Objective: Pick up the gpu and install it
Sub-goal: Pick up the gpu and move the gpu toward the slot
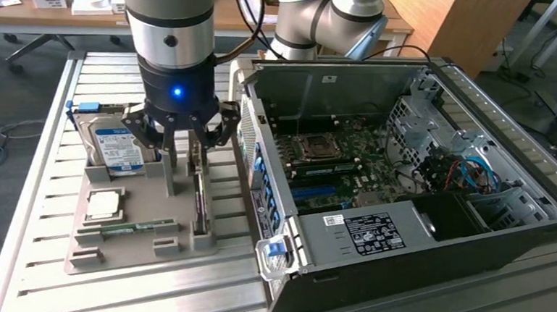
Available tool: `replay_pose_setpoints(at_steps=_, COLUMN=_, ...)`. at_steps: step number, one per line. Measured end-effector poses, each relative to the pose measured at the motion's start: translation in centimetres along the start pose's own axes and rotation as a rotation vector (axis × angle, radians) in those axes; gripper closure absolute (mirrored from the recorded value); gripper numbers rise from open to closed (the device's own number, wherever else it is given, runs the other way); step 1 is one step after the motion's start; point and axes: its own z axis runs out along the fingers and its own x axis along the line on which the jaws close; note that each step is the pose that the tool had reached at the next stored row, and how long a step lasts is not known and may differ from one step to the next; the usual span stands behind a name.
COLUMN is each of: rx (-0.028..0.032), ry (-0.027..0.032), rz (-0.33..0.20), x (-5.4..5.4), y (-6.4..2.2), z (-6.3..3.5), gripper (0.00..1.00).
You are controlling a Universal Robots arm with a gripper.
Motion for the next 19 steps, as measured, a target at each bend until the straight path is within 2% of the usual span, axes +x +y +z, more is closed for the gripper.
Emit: replay_pose_setpoints(at_steps=19, rx=-0.0002, ry=-0.0002, rz=0.0, x=-0.13, y=0.0, z=0.17, gripper=0.53)
